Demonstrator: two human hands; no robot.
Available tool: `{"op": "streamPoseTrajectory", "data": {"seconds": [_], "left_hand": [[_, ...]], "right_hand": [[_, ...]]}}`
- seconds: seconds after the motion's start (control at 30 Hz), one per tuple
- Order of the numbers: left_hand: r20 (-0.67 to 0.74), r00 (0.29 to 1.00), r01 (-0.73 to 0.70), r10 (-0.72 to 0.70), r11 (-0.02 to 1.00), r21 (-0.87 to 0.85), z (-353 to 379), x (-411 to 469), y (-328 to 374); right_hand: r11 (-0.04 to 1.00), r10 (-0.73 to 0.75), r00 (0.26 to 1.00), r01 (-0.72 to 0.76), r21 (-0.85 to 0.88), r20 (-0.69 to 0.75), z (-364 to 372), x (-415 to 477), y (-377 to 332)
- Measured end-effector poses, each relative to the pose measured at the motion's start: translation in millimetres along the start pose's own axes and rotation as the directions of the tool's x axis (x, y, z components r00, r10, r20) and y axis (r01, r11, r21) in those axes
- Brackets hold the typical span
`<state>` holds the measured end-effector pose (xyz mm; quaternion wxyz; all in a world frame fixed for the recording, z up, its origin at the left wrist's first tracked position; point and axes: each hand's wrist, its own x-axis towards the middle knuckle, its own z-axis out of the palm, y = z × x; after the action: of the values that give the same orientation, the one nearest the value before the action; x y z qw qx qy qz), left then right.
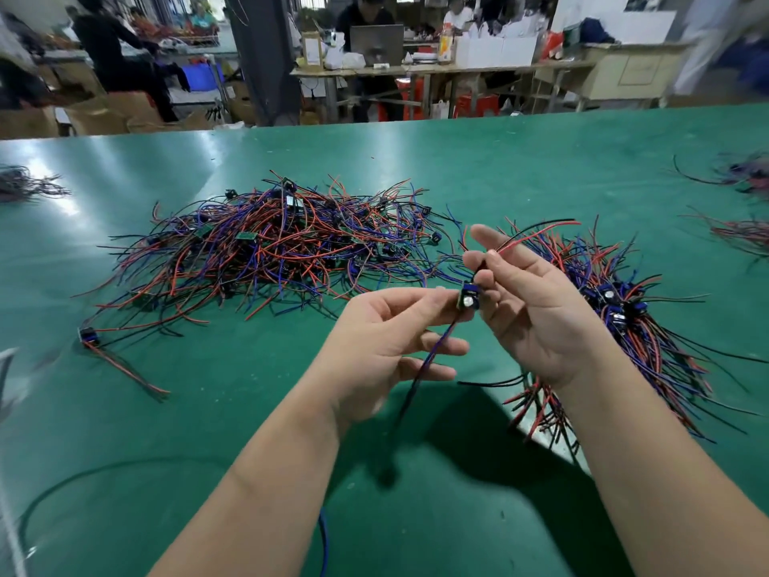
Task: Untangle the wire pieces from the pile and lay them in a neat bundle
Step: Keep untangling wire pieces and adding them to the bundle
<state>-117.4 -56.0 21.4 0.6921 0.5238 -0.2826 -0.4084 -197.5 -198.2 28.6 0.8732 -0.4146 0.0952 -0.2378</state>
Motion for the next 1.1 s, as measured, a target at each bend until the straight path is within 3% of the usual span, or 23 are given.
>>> {"op": "streamPoseTrajectory", "data": {"seconds": [0.13,0.27,0.4,0.53,0.63,0.7,0.83,1.0,1.1], "left_hand": [[-0.005,0.999,0.035,-0.035,0.999,-0.003,5,-1,-1],[-0.120,0.992,0.042,-0.039,0.999,0.017,12,1,-9],[-0.114,0.986,0.118,-0.119,0.993,-0.020,12,2,-10],[-0.196,0.974,0.124,-0.112,0.991,0.051,7,5,-13],[-0.228,0.971,0.111,-0.070,0.979,0.172,2,7,-18],[-0.166,0.979,0.147,-0.117,0.973,0.178,-1,6,-18],[0.088,0.955,0.264,-0.284,0.946,0.187,-7,1,-13],[0.256,0.913,0.191,-0.318,0.887,0.421,-14,-4,-5],[0.349,0.883,0.160,-0.315,0.899,0.408,-21,-7,-2]], "right_hand": [[1.000,-0.007,0.999,0.007,0.006,-0.045,1,1,1],[0.989,0.071,0.997,-0.076,-0.128,-0.044,0,1,4],[0.964,0.113,0.992,-0.125,-0.233,-0.065,-4,2,6],[0.853,0.124,0.989,-0.148,-0.500,-0.082,-7,2,14],[0.741,0.054,0.996,-0.086,-0.666,-0.068,-6,2,21],[0.713,-0.014,0.995,-0.057,-0.699,-0.096,-6,3,20],[0.848,-0.116,0.967,-0.022,-0.529,-0.227,-13,6,3],[0.916,-0.198,0.933,0.068,-0.396,-0.299,-17,6,-10],[0.930,-0.173,0.939,0.057,-0.364,-0.297,-14,5,-6]]}}
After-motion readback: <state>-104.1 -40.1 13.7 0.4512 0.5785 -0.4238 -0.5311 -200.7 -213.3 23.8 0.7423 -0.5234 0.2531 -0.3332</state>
